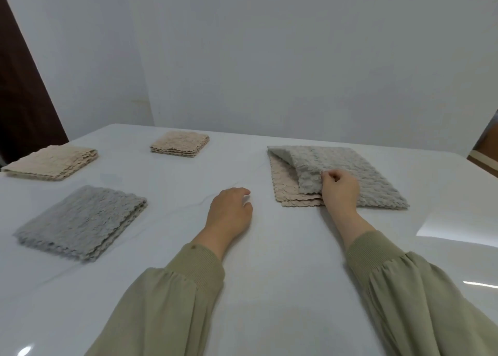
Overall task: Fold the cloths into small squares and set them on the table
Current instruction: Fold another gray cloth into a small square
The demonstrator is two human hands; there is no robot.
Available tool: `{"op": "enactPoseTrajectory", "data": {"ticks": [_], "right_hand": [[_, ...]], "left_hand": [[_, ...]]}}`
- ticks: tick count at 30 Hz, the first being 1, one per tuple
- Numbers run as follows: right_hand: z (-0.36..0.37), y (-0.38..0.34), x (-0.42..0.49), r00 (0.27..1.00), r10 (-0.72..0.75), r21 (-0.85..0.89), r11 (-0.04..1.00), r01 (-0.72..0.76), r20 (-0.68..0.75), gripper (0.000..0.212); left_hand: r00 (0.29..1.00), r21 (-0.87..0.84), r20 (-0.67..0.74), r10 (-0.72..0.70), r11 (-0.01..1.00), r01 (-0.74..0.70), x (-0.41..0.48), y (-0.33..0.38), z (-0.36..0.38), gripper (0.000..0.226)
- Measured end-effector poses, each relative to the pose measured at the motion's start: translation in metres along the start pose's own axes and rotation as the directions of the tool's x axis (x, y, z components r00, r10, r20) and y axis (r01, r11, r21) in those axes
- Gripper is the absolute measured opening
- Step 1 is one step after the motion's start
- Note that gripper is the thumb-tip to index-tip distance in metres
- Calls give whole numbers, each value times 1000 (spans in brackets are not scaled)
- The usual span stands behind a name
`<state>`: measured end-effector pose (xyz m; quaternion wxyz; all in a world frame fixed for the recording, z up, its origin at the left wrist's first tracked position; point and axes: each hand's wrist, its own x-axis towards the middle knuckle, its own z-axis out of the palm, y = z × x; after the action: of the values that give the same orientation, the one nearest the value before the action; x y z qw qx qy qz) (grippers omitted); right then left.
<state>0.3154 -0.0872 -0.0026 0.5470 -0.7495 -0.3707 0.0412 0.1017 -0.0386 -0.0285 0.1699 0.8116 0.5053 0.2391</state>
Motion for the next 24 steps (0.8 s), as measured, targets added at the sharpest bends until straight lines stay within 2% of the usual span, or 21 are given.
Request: {"op": "enactPoseTrajectory", "data": {"ticks": [2, 4, 7, 10, 11, 12, 13, 14, 15, 16, 18, 20, 22, 24], "right_hand": [[3, -8, 1, 1000, 2, 64, 998, -2, -4, 13], [5, -20, 0, 995, -47, 119, 992, 36, 87, 14], [4, -52, -6, 957, -242, 221, 954, 204, 161, 15], [4, -74, -19, 946, -305, 437, 870, 230, 108, 18], [6, -69, -24, 947, -306, 416, 877, 242, 93, 12], [8, -59, -27, 950, -296, 297, 920, 256, 101, 5], [12, -44, -28, 945, -299, 77, 954, 291, 135, 12], [16, -27, -28, 927, -305, -144, 930, 340, 220, 18], [16, -13, -27, 916, -274, -282, 891, 356, 292, 21], [16, -6, -26, 919, -222, -322, 888, 329, 325, 22], [11, -5, -26, 933, -175, -225, 941, 253, 315, 26], [9, -7, -28, 892, -235, -173, 931, 320, 385, 30], [10, -6, -30, 827, -271, -129, 917, 378, 493, 34], [9, -6, -34, 830, -245, 8, 960, 279, 501, 37]], "left_hand": [[999, -85, -34, -33, 996, 30, 1, 1, -1, 39], [990, -292, -91, -109, 953, 78, -1, 2, -6, 36], [943, -598, -220, -248, 799, 71, -4, 4, -15, 33], [859, -784, -324, -395, 621, -11, -6, 3, -21, 33], [838, -805, -347, -422, 592, -35, -6, 3, -23, 35], [827, -809, -365, -427, 586, -55, -7, 3, -24, 37], [829, -797, -383, -408, 599, -73, -8, 3, -25, 39], [842, -774, -397, -366, 627, -93, -9, 3, -24, 40], [862, -734, -411, -297, 668, -121, -10, 4, -24, 42], [884, -669, -424, -195, 726, -160, -11, 5, -22, 44], [917, -465, -392, 70, 845, -263, -12, 10, -15, 53], [929, -208, -254, 270, 923, -324, -9, 19, -3, 65], [944, 37, -68, 324, 946, -322, -5, 27, 10, 73], [953, 156, 51, 298, 940, -302, 0, 31, 18, 72]]}}
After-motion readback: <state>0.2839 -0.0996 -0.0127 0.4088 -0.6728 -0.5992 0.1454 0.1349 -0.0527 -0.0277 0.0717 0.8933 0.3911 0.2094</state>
